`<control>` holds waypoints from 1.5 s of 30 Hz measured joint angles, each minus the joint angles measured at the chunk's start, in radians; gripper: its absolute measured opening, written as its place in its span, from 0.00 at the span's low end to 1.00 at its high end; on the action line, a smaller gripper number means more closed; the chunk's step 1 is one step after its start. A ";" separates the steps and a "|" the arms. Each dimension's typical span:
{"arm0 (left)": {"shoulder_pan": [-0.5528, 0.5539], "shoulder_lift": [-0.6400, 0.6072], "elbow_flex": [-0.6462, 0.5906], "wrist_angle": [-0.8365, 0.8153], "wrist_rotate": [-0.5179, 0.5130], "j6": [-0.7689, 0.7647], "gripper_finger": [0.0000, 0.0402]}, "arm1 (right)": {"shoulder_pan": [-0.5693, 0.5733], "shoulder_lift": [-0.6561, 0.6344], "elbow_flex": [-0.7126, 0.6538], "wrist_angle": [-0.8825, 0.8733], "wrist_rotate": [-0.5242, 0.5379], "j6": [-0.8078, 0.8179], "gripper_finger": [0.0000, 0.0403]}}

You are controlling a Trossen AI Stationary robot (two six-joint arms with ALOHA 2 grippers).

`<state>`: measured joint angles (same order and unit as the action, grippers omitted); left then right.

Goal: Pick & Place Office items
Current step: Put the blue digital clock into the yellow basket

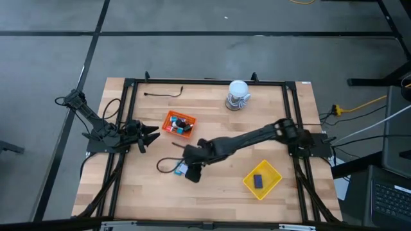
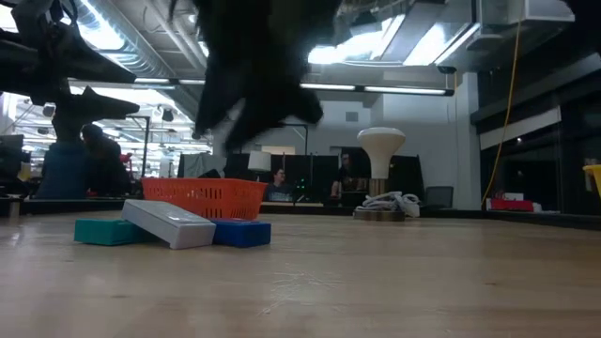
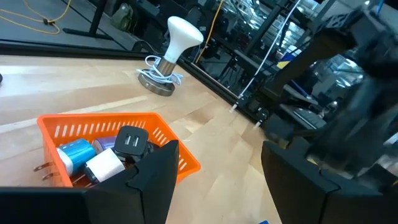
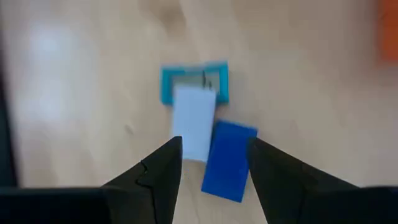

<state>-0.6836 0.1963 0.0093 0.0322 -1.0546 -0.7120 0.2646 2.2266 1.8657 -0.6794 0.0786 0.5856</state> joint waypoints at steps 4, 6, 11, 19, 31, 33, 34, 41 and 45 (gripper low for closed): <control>0.000 0.000 0.000 -0.002 0.007 0.006 0.56 | -0.004 0.086 0.005 -0.015 -0.085 0.031 0.46; 0.000 0.000 0.000 -0.002 0.014 0.007 0.56 | -0.004 0.106 0.007 -0.017 -0.108 0.033 0.46; 0.000 0.000 0.001 -0.002 0.030 0.007 0.56 | -0.003 0.109 0.008 -0.006 -0.121 0.033 0.46; 0.000 0.000 0.001 -0.002 0.036 0.007 0.56 | -0.004 0.098 -0.064 -0.034 -0.117 0.035 0.46; 0.000 0.000 0.001 -0.002 0.044 0.009 0.56 | -0.055 0.093 -0.101 -0.091 -0.135 0.002 0.46; 0.000 0.000 0.001 -0.002 0.046 0.009 0.56 | -0.081 0.093 -0.102 -0.103 -0.148 0.000 0.46; 0.000 0.000 0.001 -0.002 0.051 0.009 0.56 | -0.095 0.090 -0.102 -0.109 -0.147 0.000 0.46; 0.000 0.000 0.002 -0.002 0.060 0.010 0.56 | -0.176 0.088 -0.111 -0.168 -0.080 -0.020 0.53; 0.000 0.000 0.002 -0.001 0.063 0.010 0.56 | -0.193 0.088 -0.111 -0.177 -0.058 -0.025 0.55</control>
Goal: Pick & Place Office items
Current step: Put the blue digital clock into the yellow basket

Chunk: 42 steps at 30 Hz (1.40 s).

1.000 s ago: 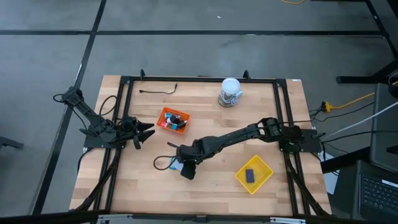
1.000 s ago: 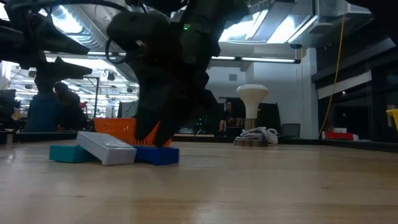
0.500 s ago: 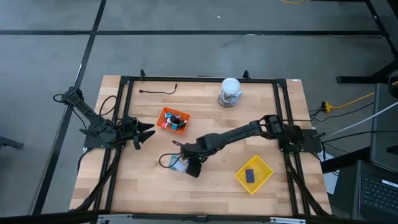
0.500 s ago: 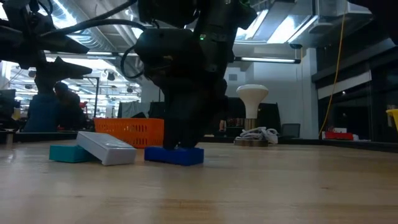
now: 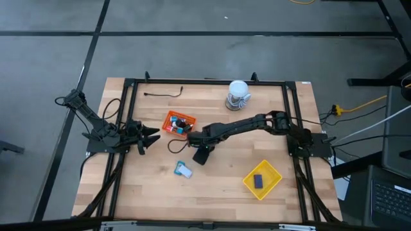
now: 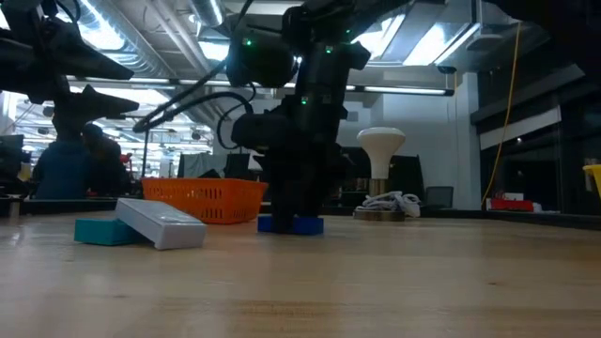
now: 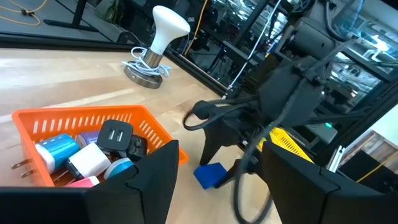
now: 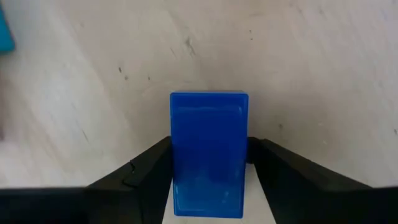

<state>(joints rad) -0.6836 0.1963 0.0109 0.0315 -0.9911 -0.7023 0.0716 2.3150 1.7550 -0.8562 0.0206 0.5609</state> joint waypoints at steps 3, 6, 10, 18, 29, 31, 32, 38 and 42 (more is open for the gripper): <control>0.000 0.000 0.000 0.000 0.001 0.000 0.56 | -0.004 0.000 0.000 -0.004 -0.006 0.006 0.54; 0.000 0.000 0.000 0.000 0.001 0.000 0.56 | 0.003 0.000 0.000 -0.004 -0.006 0.011 0.52; 0.000 0.000 0.000 0.000 0.000 0.000 0.56 | 0.017 0.000 0.000 -0.003 0.006 0.048 0.45; 0.000 0.000 0.000 0.001 -0.001 0.001 0.56 | 0.049 -0.007 0.000 -0.007 0.000 0.056 0.38; 0.000 0.000 0.000 0.001 -0.002 0.001 0.56 | 0.086 -0.217 -0.009 -0.309 0.117 0.060 0.38; 0.000 0.000 0.000 0.001 -0.002 0.003 0.56 | 0.102 -0.269 -0.010 -0.385 0.174 0.075 0.38; 0.000 0.000 0.000 0.001 -0.002 0.006 0.56 | 0.114 -0.299 -0.010 -0.414 0.188 0.093 0.38; 0.000 0.000 0.000 0.000 -0.005 0.009 0.56 | 0.212 -0.473 -0.043 -0.551 0.252 0.297 0.38; 0.000 0.000 0.000 0.001 -0.005 0.009 0.56 | 0.326 -0.593 -0.193 -0.565 0.198 0.526 0.38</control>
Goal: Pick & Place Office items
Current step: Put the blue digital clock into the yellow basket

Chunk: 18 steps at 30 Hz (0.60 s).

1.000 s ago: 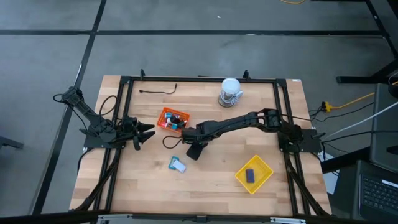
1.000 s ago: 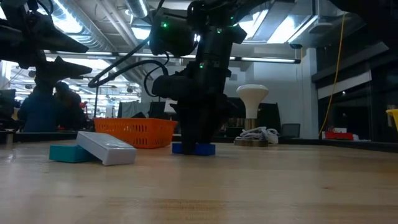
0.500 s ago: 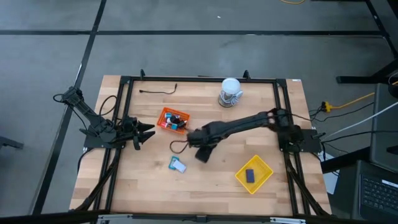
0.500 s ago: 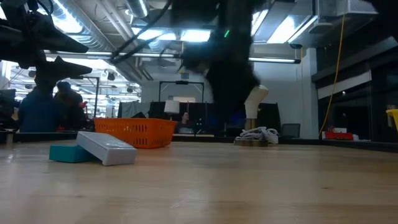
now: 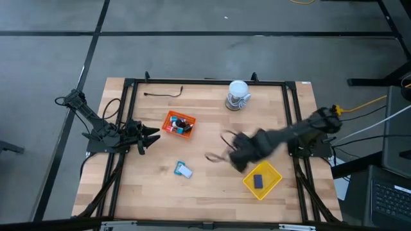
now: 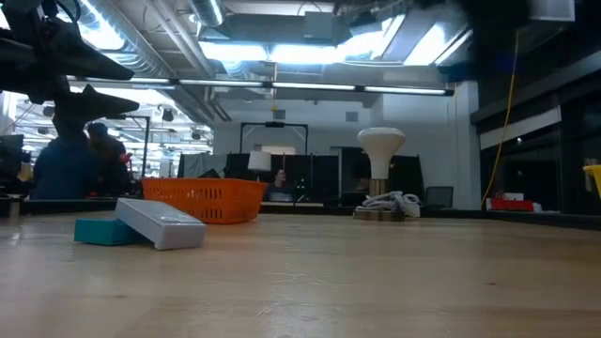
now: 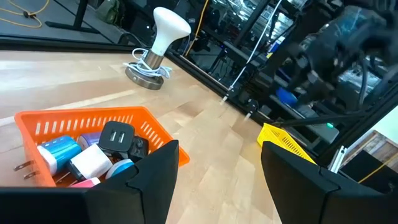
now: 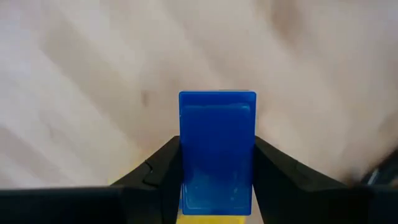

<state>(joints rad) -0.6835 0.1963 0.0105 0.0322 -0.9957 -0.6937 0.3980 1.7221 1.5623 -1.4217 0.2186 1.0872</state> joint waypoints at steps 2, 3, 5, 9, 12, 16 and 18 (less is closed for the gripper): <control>0.000 0.000 0.000 0.000 0.000 0.000 0.56 | 0.072 -0.049 -0.098 0.027 -0.046 0.146 0.38; 0.000 0.000 0.000 0.000 0.000 0.000 0.56 | 0.109 -0.069 -0.149 0.051 -0.064 0.219 0.38; 0.000 0.000 0.000 0.000 0.000 0.000 0.56 | 0.185 -0.102 -0.248 0.134 -0.103 0.367 0.38; 0.000 0.000 0.000 0.000 0.000 0.000 0.56 | 0.297 -0.127 -0.410 0.357 -0.164 0.588 0.38; 0.000 0.000 0.000 0.000 0.000 0.000 0.56 | 0.330 -0.123 -0.482 0.449 -0.156 0.687 0.38; 0.000 0.000 0.000 0.000 0.000 0.000 0.56 | 0.343 -0.119 -0.547 0.497 -0.158 0.739 0.38; 0.000 0.000 0.000 0.000 0.000 0.000 0.56 | 0.343 -0.120 -0.564 0.508 -0.156 0.742 0.38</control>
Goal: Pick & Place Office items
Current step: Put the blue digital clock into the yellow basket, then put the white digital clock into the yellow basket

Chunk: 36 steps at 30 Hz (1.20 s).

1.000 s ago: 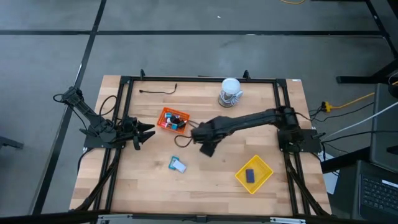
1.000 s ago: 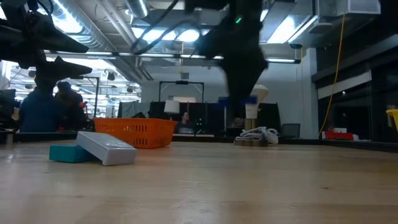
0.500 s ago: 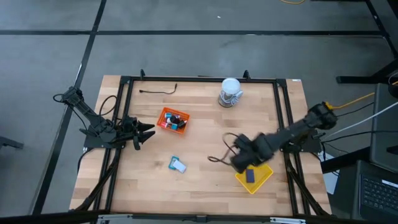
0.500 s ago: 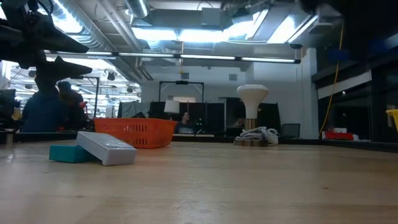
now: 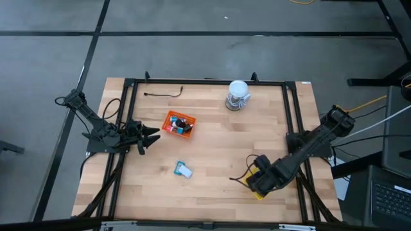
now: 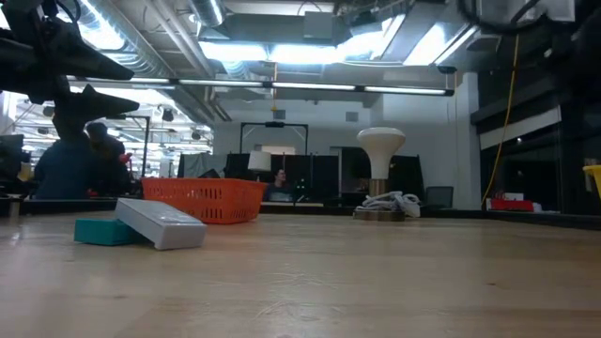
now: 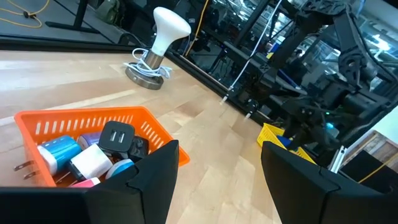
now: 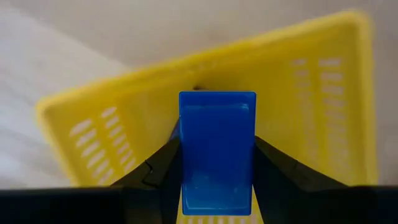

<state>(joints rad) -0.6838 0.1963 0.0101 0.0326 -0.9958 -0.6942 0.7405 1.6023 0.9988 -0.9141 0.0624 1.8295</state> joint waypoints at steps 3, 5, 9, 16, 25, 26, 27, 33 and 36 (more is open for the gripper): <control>0.000 0.000 0.000 0.000 0.000 -0.007 0.56 | 0.000 -0.001 -0.016 0.006 0.002 -0.004 0.38; 0.000 0.000 0.000 0.000 0.000 -0.007 0.56 | 0.002 -0.001 -0.016 0.010 -0.005 -0.009 0.38; 0.000 0.000 0.000 0.000 -0.001 -0.002 0.56 | 0.000 -0.001 -0.016 0.010 -0.026 -0.012 0.47; 0.000 0.000 0.000 -0.001 -0.006 0.000 0.56 | 0.000 -0.002 -0.016 0.056 -0.052 -0.004 0.80; 0.000 0.000 0.000 -0.001 -0.006 0.001 0.56 | -0.074 -0.084 0.084 0.189 0.305 -0.057 0.60; 0.000 0.000 0.000 -0.002 -0.006 0.001 0.56 | -0.094 -0.089 0.109 0.192 0.342 -0.104 0.57; 0.000 0.000 0.000 -0.001 -0.006 0.001 0.56 | -0.116 -0.090 0.137 0.203 0.364 -0.162 0.53; 0.000 0.000 0.000 -0.001 -0.007 0.001 0.56 | -0.252 -0.053 0.264 0.345 0.376 -0.556 0.24; 0.000 0.000 0.000 -0.001 -0.007 0.001 0.56 | -0.313 -0.024 0.298 0.463 0.348 -0.716 0.05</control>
<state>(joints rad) -0.6838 0.1963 0.0097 0.0319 -1.0032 -0.6933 0.4280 1.5779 1.2970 -0.4513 0.4106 1.1137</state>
